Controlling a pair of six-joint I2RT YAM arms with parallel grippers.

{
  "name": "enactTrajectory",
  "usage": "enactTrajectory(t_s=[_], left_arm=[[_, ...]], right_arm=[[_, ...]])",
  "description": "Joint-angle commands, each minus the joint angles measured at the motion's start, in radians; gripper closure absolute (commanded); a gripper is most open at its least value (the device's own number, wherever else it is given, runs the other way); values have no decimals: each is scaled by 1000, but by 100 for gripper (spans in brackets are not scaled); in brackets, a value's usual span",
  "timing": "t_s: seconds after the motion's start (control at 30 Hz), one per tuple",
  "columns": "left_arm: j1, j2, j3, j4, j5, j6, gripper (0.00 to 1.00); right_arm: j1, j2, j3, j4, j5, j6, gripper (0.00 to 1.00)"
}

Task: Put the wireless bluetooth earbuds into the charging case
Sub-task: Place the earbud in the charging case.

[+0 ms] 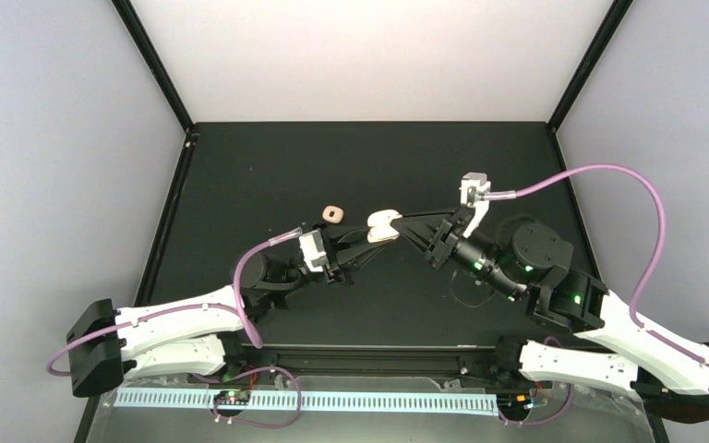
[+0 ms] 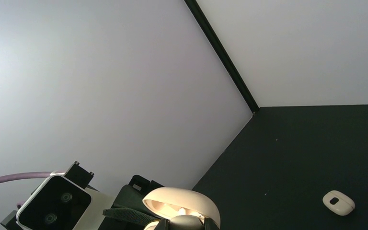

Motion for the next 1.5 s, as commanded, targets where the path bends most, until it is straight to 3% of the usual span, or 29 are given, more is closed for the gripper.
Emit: enactTrajectory(t_s=[0.0,0.43,0.67,1.47], left_arm=[[-8,-10,31,110,24,-19,98],[-7,-5,28,105,31,-14,98],[-8,-3,30,103,28,-12,98],[-8,25,45,74,12,0,98]], right_arm=[[-5,-13,15,-41,84,-6,84],[-5,-13,20,-38,85,-13,81],[-5,-14,28,-37,61,-28,74],[-6,-16,53,-25,-14,-64,62]])
